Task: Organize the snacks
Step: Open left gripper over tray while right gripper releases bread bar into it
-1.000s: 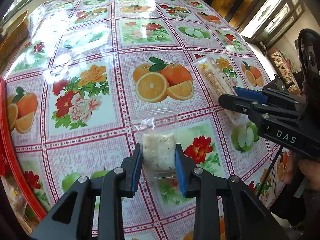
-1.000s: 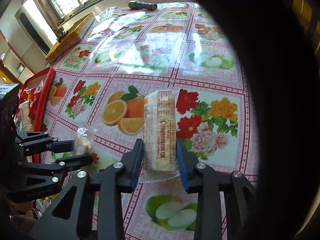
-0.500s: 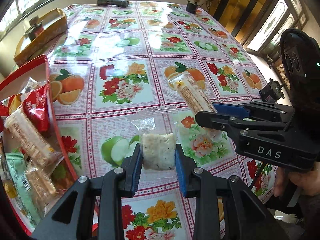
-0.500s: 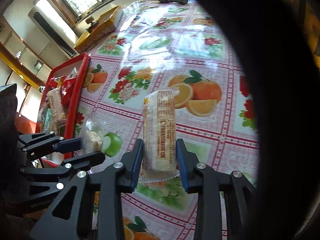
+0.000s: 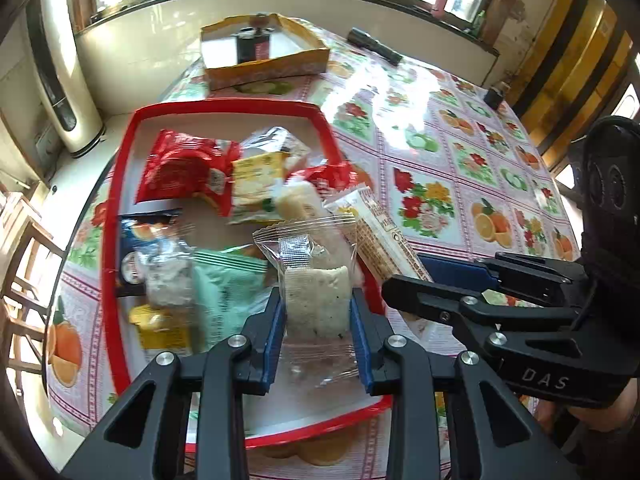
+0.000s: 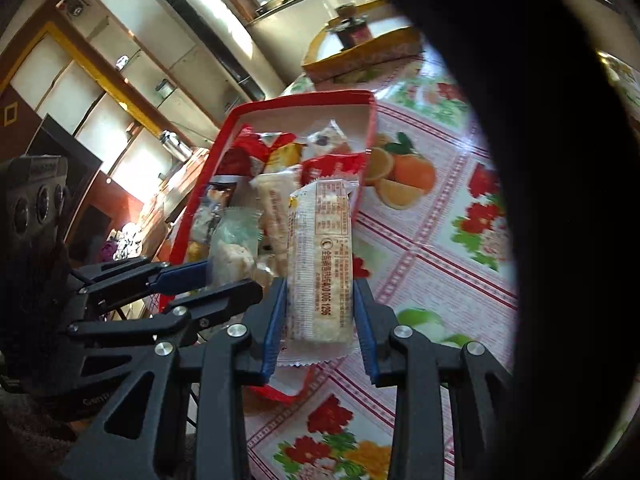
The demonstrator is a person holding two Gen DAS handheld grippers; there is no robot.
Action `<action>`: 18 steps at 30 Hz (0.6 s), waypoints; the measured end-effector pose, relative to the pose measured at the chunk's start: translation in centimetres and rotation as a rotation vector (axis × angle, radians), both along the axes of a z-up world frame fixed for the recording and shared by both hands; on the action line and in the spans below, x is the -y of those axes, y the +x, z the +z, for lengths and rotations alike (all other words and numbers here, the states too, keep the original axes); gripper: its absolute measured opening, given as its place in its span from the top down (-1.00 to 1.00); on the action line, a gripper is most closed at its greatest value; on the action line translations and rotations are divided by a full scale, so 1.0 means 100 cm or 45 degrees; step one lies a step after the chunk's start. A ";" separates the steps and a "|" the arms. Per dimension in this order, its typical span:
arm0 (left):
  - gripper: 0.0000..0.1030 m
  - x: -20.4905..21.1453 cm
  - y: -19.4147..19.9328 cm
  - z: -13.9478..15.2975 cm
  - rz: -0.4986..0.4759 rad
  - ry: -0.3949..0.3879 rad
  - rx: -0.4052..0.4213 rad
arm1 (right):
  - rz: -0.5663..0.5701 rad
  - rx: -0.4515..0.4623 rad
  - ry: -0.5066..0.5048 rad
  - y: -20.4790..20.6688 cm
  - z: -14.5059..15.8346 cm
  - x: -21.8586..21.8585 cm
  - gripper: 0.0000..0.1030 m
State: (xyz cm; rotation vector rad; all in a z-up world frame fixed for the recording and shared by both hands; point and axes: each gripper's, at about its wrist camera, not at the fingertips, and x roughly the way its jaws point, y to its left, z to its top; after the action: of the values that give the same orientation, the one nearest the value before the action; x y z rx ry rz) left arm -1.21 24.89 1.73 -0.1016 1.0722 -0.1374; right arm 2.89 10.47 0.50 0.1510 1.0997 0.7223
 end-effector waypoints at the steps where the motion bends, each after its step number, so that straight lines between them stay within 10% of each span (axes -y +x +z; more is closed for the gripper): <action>1: 0.40 -0.007 0.001 -0.003 0.024 0.003 -0.005 | 0.021 0.005 0.003 0.000 0.001 -0.009 0.30; 18: 0.34 -0.037 -0.002 -0.018 0.112 0.045 -0.026 | 0.141 0.036 -0.143 -0.004 -0.002 -0.062 0.22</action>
State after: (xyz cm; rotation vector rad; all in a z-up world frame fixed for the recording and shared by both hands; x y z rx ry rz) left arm -1.42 28.62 -0.11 -0.1182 1.0885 -0.0381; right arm 2.52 16.63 0.32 -0.0160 1.1251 0.7572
